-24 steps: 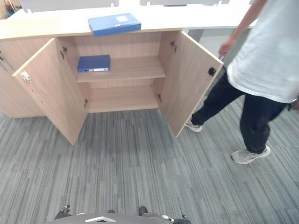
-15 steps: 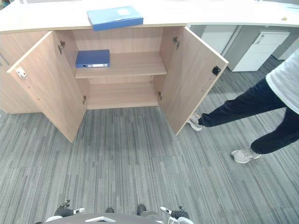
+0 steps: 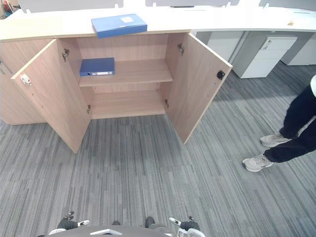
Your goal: Walk over to the cabinet, pick up the folder, carry it to the office cabinet, place the folder inside the office cabinet, then close the office cabinet door
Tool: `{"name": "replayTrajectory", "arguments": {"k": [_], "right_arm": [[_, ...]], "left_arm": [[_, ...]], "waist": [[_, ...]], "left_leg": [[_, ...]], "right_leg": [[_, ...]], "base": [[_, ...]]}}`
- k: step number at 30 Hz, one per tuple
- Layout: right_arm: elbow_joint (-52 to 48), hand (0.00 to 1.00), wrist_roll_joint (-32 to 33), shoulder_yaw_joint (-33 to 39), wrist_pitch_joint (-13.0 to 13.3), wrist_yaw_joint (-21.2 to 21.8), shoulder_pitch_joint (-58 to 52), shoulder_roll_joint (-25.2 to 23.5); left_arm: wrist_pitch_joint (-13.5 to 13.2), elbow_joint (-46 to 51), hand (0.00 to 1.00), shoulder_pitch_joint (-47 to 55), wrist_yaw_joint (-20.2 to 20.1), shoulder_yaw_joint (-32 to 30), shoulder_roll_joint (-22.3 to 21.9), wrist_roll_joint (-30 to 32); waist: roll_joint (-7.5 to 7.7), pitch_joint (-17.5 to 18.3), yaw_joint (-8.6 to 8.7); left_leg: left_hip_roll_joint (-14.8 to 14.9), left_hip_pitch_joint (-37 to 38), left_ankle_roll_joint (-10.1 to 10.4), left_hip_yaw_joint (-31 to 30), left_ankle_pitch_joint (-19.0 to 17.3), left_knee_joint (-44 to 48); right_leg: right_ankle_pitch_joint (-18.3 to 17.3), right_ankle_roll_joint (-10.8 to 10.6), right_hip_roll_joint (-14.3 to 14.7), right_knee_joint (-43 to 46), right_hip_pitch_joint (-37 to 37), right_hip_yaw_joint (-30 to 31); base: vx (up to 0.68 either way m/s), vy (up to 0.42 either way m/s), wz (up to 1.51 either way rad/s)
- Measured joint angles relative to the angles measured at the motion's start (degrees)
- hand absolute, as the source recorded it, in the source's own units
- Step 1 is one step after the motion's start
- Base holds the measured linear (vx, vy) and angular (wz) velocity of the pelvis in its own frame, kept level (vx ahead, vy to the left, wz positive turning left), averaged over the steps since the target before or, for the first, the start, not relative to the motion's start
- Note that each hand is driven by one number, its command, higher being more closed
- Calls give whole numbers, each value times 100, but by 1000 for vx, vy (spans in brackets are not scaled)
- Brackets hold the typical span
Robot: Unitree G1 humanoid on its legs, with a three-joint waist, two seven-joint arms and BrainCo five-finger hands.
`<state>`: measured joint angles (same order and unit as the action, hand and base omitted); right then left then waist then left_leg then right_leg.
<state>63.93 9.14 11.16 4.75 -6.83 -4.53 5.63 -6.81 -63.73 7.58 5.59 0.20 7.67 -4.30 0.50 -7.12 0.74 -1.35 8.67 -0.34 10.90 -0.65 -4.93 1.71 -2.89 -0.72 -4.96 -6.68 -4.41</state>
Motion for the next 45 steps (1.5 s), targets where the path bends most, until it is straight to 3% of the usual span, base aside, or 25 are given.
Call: {"name": "replayTrajectory", "arguments": {"k": [8, 12, 14, 16, 17, 19, 20, 22, 24, 25, 26, 29, 30, 32, 34, 35, 38, 39, 41, 43, 45], "right_arm": [[-1, 0, -4, -140, -4, 1, 85, 12], [-27, 0, -2, -119, -10, 5, 222, -8], [-66, 0, -1, -88, -11, 5, 262, 11], [-123, 0, 2, -77, -7, 5, 295, 10], [-122, 0, 1, -65, -10, 5, 327, 12], [-177, 0, 6, -29, -9, 4, 342, 17], [-212, 0, 6, -21, -7, 4, 346, 37], [-229, 0, 6, 19, -3, 0, 379, 81], [-220, 0, 8, 35, -7, -8, 276, 31], [-224, 0, 27, 93, -3, -7, 237, 5], [-225, 0, 21, 112, -6, -6, 258, 55], [-231, 0, 70, 290, 5, -13, 294, 52], [-270, 0, 77, 350, -9, -25, 268, 52], [-431, 0, 108, 309, -2, -68, 189, -6], [-541, 0, 214, 307, 5, -132, 206, -74], [-548, 0, 227, 307, -3, -132, 289, -99], [-438, 0, 228, 324, -7, -132, 399, -184], [-415, 0, 229, 352, -8, -133, 444, -191], [-372, 0, 228, 349, -8, -135, 467, -182], [-274, 0, 223, 329, -2, -135, 469, -206], [-214, 0, 219, 340, -2, -133, 443, -296]], "left_arm": [[-1, 11, 0, -38, 3, 13, 47, 6], [4, 15, 0, -118, 6, 36, 116, 2], [9, 10, 0, -132, 19, 125, 123, 3], [14, 11, 0, -197, 21, 158, 145, 2], [18, 11, 0, -271, 22, 157, 156, 0], [27, 10, 0, -309, 24, 150, 147, -3], [28, 10, 0, -337, 23, 149, 140, -4], [24, 15, 0, -434, 19, 123, 43, 1], [9, 20, 0, -459, 15, 80, 17, 5], [4, 14, 0, -469, 17, -25, 1, 6], [-6, 20, 0, -469, 24, -137, -120, 6], [-17, 60, 0, -573, 18, -482, -462, 2], [-16, 222, 0, -542, 9, -722, -565, 2], [-19, 417, 0, -527, 14, -887, -595, 0], [-56, 539, 0, -566, 20, -913, -602, -5], [-70, 585, 0, -602, 21, -897, -613, -6], [-88, 584, 0, -614, 23, -866, -600, -10], [-114, 584, 0, -626, 23, -792, -595, -10], [-128, 587, 0, -629, 26, -686, -598, -18], [-127, 570, 0, -656, 15, -630, -529, -33], [-123, 530, 0, -685, 13, -585, -419, -14]], "waist": [[116, 36, -28], [143, -73, -24], [92, -122, -30], [57, -186, 25], [76, -255, 48], [46, -284, 123], [26, -297, 151], [-122, -396, 273], [-26, -380, 291], [32, -385, 313], [-127, -383, 298], [-240, -445, 288], [-289, -492, 282], [-247, -546, 227], [-180, -577, 102], [-192, -586, 36], [-178, -593, -72], [-167, -595, -80], [-195, -584, -97], [-120, -510, -162], [116, -433, -106]], "left_leg": [[-19, -292, -104, 114, -139, 43], [-10, -581, -161, 248, -750, 905], [-1, -519, -210, 318, -886, 1022], [-25, -318, -261, 300, -918, 952], [-12, -174, -292, 270, -980, 920], [94, 53, -202, 169, -1043, 757], [145, 80, -171, 141, -1061, 735], [399, 244, -4, -14, -1143, 625], [358, 452, 257, -144, -1282, 570], [363, 575, 375, -196, -1364, 583], [536, 600, 459, -170, -1404, 732], [861, -376, 689, -168, -1400, 2884], [1151, -743, 715, -126, -1400, 4041], [1568, -1087, 678, 161, -1433, 5296], [1804, -1496, 648, 508, -1507, 5714], [1792, -1834, 530, 716, -1590, 5499], [1460, -2242, 499, 936, -1584, 4309], [1064, -2414, 562, 753, -1323, 3143], [787, -2476, 568, 502, -835, 2066], [596, -2456, 6, 309, 44, 2056], [409, -2437, -110, 417, -289, 2277]], "right_leg": [[-92, -61, -18, 157, 361, 106], [-860, -247, -194, 1824, 1098, 178], [-1006, -334, -257, 2779, 1477, 112], [-1114, -303, -403, 3769, 1942, -225], [-1392, -225, -486, 4109, 2064, -469], [-1660, -104, -422, 3955, 2223, -741], [-1668, -65, -365, 3825, 2302, -746], [-1320, 54, -89, 2964, 2501, -713], [-718, 119, -184, 2556, 2529, -653], [-468, 266, -232, 2666, 2510, -630], [-615, 306, -137, 2776, 2478, -700], [-868, 493, -32, 2548, 2141, -801], [-868, 497, 109, 2270, 1710, -811], [-943, 607, 259, 1921, 1088, -774], [-1074, 666, 319, 1691, 762, -614], [-1088, 655, 325, 1505, 537, -447], [-1121, 580, 174, 1210, 222, -202], [-1156, 450, 36, 1053, 33, -92], [-1208, 295, -22, 853, -129, 42], [-1466, -14, -179, 810, -367, 272], [-1628, -167, -412, 1387, -183, 371]], "base": [[33, 4, -6], [109, 41, -16], [107, 69, -17], [209, 71, -4], [254, 32, 6], [280, -13, 17], [356, -99, 35], [328, -115, 44], [370, -179, 49], [425, -246, 39], [435, -269, 23], [497, -337, 16], [342, -186, 7], [363, -194, -13], [309, -125, -40], [256, -24, -51], [265, 45, -46], [414, 136, -47], [385, 171, -47], [457, 261, -60], [511, 229, -27]]}}
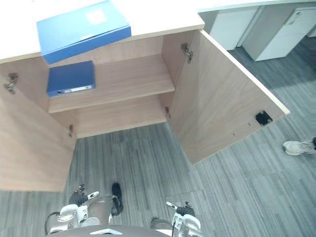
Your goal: Walk over to the cabinet, pick up the folder, carry it to the office cabinet, place the folder inside the office cabinet, then close the office cabinet door
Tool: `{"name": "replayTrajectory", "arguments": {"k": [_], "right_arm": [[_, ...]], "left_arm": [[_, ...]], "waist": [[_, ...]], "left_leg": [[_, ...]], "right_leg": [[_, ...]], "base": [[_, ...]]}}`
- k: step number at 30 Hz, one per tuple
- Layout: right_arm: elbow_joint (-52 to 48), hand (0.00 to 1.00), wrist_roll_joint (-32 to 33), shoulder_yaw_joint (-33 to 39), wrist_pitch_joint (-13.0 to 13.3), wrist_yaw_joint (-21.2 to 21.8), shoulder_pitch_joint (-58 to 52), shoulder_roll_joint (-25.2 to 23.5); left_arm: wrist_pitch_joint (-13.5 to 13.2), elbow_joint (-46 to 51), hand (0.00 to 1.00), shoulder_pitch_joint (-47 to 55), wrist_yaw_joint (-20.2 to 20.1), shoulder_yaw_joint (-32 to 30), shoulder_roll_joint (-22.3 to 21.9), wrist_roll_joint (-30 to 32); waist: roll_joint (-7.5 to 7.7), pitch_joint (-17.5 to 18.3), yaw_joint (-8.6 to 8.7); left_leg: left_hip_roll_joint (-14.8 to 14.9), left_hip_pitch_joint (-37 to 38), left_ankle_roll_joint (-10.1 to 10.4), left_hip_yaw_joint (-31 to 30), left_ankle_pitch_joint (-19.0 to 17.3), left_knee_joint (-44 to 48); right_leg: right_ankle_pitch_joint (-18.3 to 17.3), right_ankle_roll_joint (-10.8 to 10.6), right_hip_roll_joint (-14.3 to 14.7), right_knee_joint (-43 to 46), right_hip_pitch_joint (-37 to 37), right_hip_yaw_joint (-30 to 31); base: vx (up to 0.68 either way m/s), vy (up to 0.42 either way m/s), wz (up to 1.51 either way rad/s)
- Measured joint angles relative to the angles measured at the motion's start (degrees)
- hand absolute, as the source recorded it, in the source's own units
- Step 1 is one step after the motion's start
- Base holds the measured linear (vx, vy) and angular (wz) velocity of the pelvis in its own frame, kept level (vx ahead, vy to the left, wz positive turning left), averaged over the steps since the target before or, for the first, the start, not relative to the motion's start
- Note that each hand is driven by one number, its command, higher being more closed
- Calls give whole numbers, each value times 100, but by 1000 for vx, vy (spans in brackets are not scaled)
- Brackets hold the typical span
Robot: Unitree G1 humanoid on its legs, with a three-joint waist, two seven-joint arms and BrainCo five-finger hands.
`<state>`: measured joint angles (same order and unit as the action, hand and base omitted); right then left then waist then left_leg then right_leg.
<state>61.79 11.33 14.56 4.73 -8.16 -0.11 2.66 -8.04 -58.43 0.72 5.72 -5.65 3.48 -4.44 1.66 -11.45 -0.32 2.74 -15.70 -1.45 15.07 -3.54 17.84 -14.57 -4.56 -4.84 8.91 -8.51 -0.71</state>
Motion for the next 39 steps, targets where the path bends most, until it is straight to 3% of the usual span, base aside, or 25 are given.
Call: {"name": "replayTrajectory", "arguments": {"k": [2, 3, 4, 5, 6, 7, 8, 9, 10, 11, 12, 13, 14, 15, 17, 19, 22, 24, 26, 27, 30, 33, 39], "right_arm": [[-1, 0, 1, 16, 3, 7, -6, -71], [-14, 0, -4, 29, 11, 7, 41, -82], [-15, 0, -26, 24, 11, 11, 89, -84], [-37, 0, -41, 13, 13, 19, 102, -75], [-56, 0, -48, 2, 14, 21, 113, -52], [-62, 0, -48, -15, 14, 22, 122, -41], [-112, 0, -48, -35, 15, 24, 130, -34], [-220, 0, -47, -34, 14, 41, 132, -46], [-244, 0, -41, -31, 14, 49, 131, -53], [-265, 0, -37, -31, 41, 53, 140, -62], [-249, 0, -38, -28, 48, 51, 114, -85], [-238, 0, -38, -21, 47, 51, 69, -118], [-243, 0, 17, 67, 59, 61, 127, -75], [-236, 0, -12, 103, 58, 58, 104, 3], [-251, 0, 4, 195, 53, 56, 92, 11], [-260, 0, 8, 183, 21, 50, 9, 0], [-268, 0, 36, 177, 6, 43, -127, -1], [-284, 0, 57, 190, 4, 40, -131, 10], [-283, 0, 59, 199, 4, 31, -141, 14], [-277, 0, 71, 255, 4, 13, -141, 16], [-211, 0, 64, 252, -5, 17, -197, -58], [-168, 0, 57, 252, 0, 15, -207, -102], [12, 0, 51, 223, 0, 15, -149, -19]], "left_arm": [[1, -123, 0, -44, -3, 34, 56, -1], [35, -177, 0, -41, -2, 107, 64, 3], [65, -277, 0, -42, -2, 210, 107, 5], [68, -324, 0, -38, -1, 239, 112, 5], [71, -357, 0, -13, 9, 234, 98, 0], [71, -355, 0, 1, 8, 235, 94, 0], [72, -354, 0, 2, 8, 225, 85, -1], [65, -335, 0, -12, 7, 201, 70, -1], [62, -332, 0, -14, 7, 168, 50, -1], [64, -337, 0, 4, 7, 119, 0, -1], [60, -315, 0, 26, -3, 113, 6, 0], [59, -299, 0, 43, -7, 111, 33, 1], [77, -354, 0, -14, 3, -13, -43, 2], [64, -342, 0, 45, -3, -104, -190, 4], [53, -292, 0, 24, -4, -236, -327, 13], [56, -216, 0, -7, -4, -360, -363, 12], [22, 24, 0, 12, -19, -390, -491, 12], [17, 89, 0, 14, -28, -385, -553, 15], [19, 69, 0, 10, -30, -360, -554, 18], [21, 4, 0, -2, -32, -305, -550, 21], [27, -140, 0, -7, -40, -124, -344, 30], [58, -302, 0, 23, -85, -16, -213, 94], [59, -322, 0, 115, -91, 371, -20, 120]], "waist": [[22, -5, -15], [45, -13, 25], [42, -30, 86], [31, -38, 107], [-34, -79, 89], [-54, -92, 89], [-71, -99, 117], [-85, -108, 150], [-90, -111, 168], [-90, -109, 194], [-24, -70, 203], [63, -34, 205], [-73, -88, 168], [-246, 7, 150], [-379, -9, 150], [-352, -24, 140], [-300, -19, 18], [-320, 21, 26], [-334, 34, 43], [-427, 91, 55], [-195, 246, 38], [-148, 279, 69], [-187, 343, 71]], "left_leg": [[-55, 291, -82, 107, -227, -26], [-155, 663, -131, 113, -367, -180], [-229, 1062, -184, 85, -468, -323], [-249, 1253, -206, 54, -512, -375], [-286, 1709, -225, 35, -526, -623], [-284, 1910, -225, 11, -526, -752], [-240, 2209, -225, -90, -526, -949], [-144, 2361, -224, -130, -526, -1032], [-103, 2398, -223, -162, -526, -1044], [-34, 2479, -194, -264, -539, -1096], [-51, 2549, 41, -331, -631, -1103], [-127, 2600, 174, -407, -718, -1104], [46, 2787, 414, -521, -948, -1102], [171, 2785, 485, -532, -924, -1056], [297, 2665, 597, -542, -861, -657], [562, 2215, 829, -487, -854, 615], [938, 1832, 707, 91, -1009, 1512], [985, 1627, 620, 234, -1030, 1032], [959, 1614, 578, 207, -833, 269], [916, 1620, 599, 157, -474, -324], [612, 1860, 497, 229, -362, -831], [390, 2152, 402, 266, -296, -1126], [237, 2212, 333, 211, -66, -1506]], "right_leg": [[46, -89, -77, 1428, 541, 83], [198, -596, -187, 2760, 1018, 181], [207, -728, -246, 3824, 1338, 188], [157, -635, -260, 4207, 1483, 121], [-8, -326, -281, 4643, 1736, -50], [-94, -177, -266, 4680, 1837, -172], [-241, 77, -197, 4501, 2055, -391], [-349, 190, -70, 3999, 2297, -529], [-363, 191, -15, 3667, 2421, -577], [-207, 208, 106, 2725, 2562, -601], [475, 269, 205, 1485, 2529, -526], [1084, 370, 183, 997, 2509, -404], [1326, 467, 252, 1208, 2479, -456], [1120, 496, 332, 1191, 2393, -504], [956, 577, 343, 1132, 2203, -681], [897, 634, 325, 791, 1693, -861], [873, 668, 321, 388, 1111, -991], [877, 587, 287, 295, 1038, -940], [873, 503, 279, 303, 1047, -881], [876, 410, 309, 328, 1057, -844], [1056, 202, 203, 5, 981, -671], [1213, 86, 85, -336, 699, -595], [1439, 87, 54, -680, 637, -572]], "base": [[506, 239, -14], [576, 268, 5], [473, 212, 14], [564, 179, 20], [370, 75, 14], [534, 73, 24], [412, -30, 41], [400, -57, 47], [396, -111, 54], [403, -140, 60], [414, -151, 66], [421, -179, 59], [475, -210, 45], [387, -179, 33], [340, -178, 43], [328, -193, 49], [168, -62, 18], [109, 64, -10], [73, 128, -14], [82, 176, -9], [55, 157, -9], [18, 148, -6], [-38, 31, 2]]}}
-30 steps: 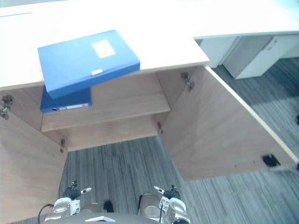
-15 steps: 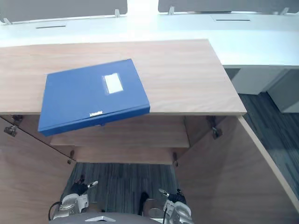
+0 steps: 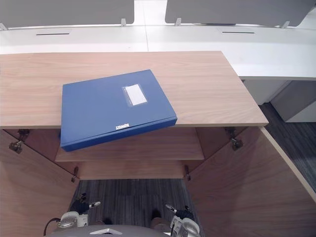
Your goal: Walk over to the cabinet, pick up the folder, carry it to the office cabinet, place the folder inside the office cabinet, then close the office cabinet door
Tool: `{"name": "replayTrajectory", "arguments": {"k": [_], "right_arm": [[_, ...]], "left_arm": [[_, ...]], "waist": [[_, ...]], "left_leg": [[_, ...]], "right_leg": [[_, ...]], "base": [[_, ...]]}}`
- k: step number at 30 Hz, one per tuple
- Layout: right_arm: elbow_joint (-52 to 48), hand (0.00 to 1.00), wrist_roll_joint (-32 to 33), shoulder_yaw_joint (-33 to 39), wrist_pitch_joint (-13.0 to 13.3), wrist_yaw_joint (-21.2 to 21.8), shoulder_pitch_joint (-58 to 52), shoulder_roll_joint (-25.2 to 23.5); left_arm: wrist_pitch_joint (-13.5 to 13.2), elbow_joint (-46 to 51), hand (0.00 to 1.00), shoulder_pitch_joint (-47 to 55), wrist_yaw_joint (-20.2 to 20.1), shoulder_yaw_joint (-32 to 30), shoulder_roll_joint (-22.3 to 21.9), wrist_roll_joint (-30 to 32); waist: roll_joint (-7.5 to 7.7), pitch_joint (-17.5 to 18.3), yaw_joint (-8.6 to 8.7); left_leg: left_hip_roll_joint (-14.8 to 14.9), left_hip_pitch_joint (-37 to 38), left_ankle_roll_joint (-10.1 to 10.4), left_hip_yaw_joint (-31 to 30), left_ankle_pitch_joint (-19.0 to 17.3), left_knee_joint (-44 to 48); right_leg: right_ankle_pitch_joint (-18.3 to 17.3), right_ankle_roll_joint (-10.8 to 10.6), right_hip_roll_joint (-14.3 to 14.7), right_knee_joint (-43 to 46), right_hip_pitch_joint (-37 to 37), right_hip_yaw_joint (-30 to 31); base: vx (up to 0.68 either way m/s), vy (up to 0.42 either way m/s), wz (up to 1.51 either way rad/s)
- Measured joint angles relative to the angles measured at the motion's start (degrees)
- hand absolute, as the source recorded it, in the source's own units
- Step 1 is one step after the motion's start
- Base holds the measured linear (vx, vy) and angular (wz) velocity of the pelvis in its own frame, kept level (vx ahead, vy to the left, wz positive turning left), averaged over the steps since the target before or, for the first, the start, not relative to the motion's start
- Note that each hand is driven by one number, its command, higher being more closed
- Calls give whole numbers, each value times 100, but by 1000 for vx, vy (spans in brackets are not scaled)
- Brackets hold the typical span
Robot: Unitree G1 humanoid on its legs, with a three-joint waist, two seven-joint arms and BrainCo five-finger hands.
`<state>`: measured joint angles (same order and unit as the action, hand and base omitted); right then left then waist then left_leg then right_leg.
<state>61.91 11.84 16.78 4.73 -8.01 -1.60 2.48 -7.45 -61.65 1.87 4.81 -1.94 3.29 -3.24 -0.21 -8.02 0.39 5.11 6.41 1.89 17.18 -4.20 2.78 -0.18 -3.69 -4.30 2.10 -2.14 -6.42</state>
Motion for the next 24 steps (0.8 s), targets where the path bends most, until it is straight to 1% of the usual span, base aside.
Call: {"name": "replayTrajectory", "arguments": {"k": [2, 5, 6, 7, 8, 10, 12, 15, 18, 22, 24], "right_arm": [[3, 0, 2, -74, 1, -4, 0, 33], [-19, 0, 8, -103, 9, -22, -11, 31], [-32, 0, 14, -139, 15, -67, -44, 31], [-48, 0, 18, -225, 18, -92, -54, 33], [-66, 0, 19, -270, 23, -96, -58, 30], [-220, 0, 19, -377, 75, -101, -171, 20], [-310, 0, 19, -473, 137, -103, -237, 36], [-393, 0, 18, -487, 137, -104, -242, 33], [-440, 0, 18, -569, 138, -113, -277, 38], [-468, 0, 18, -766, 180, -132, -274, 85], [-467, 0, 18, -879, 194, -140, -266, 106]], "left_arm": [[-8, 86, 0, 16, 59, 87, -5, -17], [-36, 896, 0, 254, 248, 201, -66, -183], [-109, 1485, 0, 410, 340, 218, -113, -325], [-173, 1879, 0, 521, 391, 234, -120, -396], [-210, 2150, 0, 601, 437, 253, -112, -414], [-337, 3113, 0, 884, 527, 335, -105, -433], [-419, 3727, 0, 1083, 534, 373, -103, -398], [-521, 4616, 0, 1350, 531, 435, -95, -325], [-694, 5124, 0, 1439, 572, 437, -65, -257], [-854, 5677, 0, 1524, 666, 527, 50, -199], [-935, 6078, 0, 1622, 737, 624, 115, -9]], "waist": [[-24, 14, -5], [-29, 26, -28], [-12, 42, -46], [6, 57, -60], [17, 63, -61], [41, 102, -86], [27, 121, -96], [0, 137, -96], [-16, 175, -141], [-42, 195, -177], [-46, 198, -188]], "left_leg": [[-14, 36, -3, -15, 61, -102], [-44, 62, -10, -144, 148, -232], [-56, 70, -10, -174, 185, -288], [-64, 65, -3, -212, 201, -311], [-73, 63, 0, -263, 204, -317], [-99, 71, 7, -376, 209, -360], [-146, 77, 1, -518, 215, -395], [-178, 107, -13, -642, 222, -400], [-177, 192, -16, -719, 223, -417], [-173, 286, -20, -783, 227, -430], [-171, 342, -22, -789, 233, -443]], "right_leg": [[32, 6, 8, -43, -7, 3], [86, 4, 15, -98, -17, -14], [98, 6, 15, -115, -17, -19], [102, 12, 14, -132, -17, -28], [102, 12, 14, -142, -15, -35], [71, -23, 10, -169, -17, -43], [68, -29, -7, -164, -19, -56], [96, -37, -38, -153, -129, -156], [77, -26, -37, -146, -225, -232], [63, -9, -36, -153, -373, -305], [59, -5, -37, -148, -401, -315]], "base": [[-68, -19, 0], [-67, -18, 5], [-62, -12, 9], [-60, -10, 10], [-48, -10, 10], [-47, -10, 7], [-3, 6, 5], [27, 15, 14], [0, -3, 13], [-2, -11, 10], [-51, -10, 3]]}}
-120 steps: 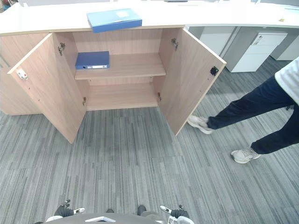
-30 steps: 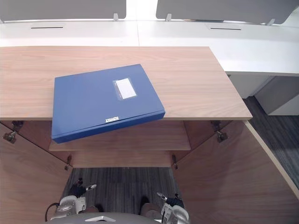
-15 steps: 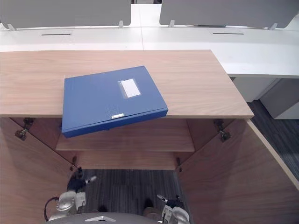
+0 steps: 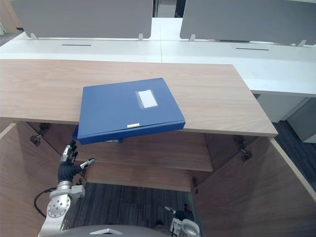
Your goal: Walk over to the cabinet, pick up the folder, carry it to the office cabinet, place the folder inside the office cabinet, then close the office cabinet door
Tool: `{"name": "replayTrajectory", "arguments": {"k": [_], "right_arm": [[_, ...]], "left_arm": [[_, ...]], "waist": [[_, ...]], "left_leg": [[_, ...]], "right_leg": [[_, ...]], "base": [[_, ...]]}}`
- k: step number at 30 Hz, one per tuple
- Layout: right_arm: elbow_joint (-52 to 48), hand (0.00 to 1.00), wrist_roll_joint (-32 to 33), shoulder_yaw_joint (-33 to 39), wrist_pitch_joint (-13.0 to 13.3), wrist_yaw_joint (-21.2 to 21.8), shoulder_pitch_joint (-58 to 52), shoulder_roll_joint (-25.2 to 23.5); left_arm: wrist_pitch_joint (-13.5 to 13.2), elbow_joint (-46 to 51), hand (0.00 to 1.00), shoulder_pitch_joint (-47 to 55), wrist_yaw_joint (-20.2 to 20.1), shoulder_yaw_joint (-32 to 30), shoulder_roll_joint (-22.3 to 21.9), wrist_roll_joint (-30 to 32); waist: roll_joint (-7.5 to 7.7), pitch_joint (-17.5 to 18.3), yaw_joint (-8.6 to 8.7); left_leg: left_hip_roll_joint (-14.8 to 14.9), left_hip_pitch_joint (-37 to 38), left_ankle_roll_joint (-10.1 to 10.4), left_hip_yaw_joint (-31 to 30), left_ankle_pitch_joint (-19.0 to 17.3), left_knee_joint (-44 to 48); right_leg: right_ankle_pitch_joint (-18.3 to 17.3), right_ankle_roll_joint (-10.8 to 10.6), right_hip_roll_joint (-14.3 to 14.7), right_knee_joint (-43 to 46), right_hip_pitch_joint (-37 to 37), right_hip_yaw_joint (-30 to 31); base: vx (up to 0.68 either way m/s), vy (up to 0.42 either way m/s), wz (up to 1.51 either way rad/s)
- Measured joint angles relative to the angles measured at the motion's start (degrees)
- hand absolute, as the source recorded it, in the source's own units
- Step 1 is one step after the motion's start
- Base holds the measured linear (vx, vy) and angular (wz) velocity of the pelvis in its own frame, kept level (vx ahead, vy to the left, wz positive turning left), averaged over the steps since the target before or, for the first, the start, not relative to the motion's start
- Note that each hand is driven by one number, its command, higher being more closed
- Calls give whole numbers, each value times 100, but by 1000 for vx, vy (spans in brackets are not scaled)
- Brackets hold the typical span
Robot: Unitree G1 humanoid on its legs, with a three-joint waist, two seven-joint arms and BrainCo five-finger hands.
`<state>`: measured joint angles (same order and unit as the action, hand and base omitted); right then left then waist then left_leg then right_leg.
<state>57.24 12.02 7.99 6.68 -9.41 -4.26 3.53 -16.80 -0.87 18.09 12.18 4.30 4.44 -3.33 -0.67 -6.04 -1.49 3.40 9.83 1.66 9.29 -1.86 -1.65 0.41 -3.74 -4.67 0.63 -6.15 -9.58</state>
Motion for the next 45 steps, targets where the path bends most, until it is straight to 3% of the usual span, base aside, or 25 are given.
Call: {"name": "replayTrajectory", "arguments": {"k": [5, 12, 21, 45], "right_arm": [[23, 0, 0, -119, 58, -1, -12, 41], [153, 0, -6, -348, 64, 6, -10, 115], [230, 0, -5, -566, 98, 14, 14, 176], [274, 0, -2, -906, 161, 69, 42, 240]], "left_arm": [[-133, 565, 0, 123, 146, 50, 41, 495], [-249, 1373, 0, 180, 279, 85, 454, 1192], [-265, 1611, 0, 172, 883, 14, 533, 2235], [-239, 2481, 0, -91, 871, 723, 1305, 4185]], "waist": [[-4, 4, 4], [-9, 42, 14], [-58, 127, 26], [-64, 251, 141]], "left_leg": [[2, 108, -5, -5, 52, -69], [7, 233, 3, -5, 53, -83], [4, 259, 7, -1, 57, -148], [-1, 341, 5, 19, 56, -268]], "right_leg": [[-2, 0, -1, 7, -82, -11], [-26, -9, -3, -22, -222, -12], [-32, 3, 5, -89, -271, -13], [0, -21, 29, -205, -320, -12]], "base": [[-46, -9, 1], [-26, -5, 0], [-8, -1, 0], [2, 0, 0]]}}
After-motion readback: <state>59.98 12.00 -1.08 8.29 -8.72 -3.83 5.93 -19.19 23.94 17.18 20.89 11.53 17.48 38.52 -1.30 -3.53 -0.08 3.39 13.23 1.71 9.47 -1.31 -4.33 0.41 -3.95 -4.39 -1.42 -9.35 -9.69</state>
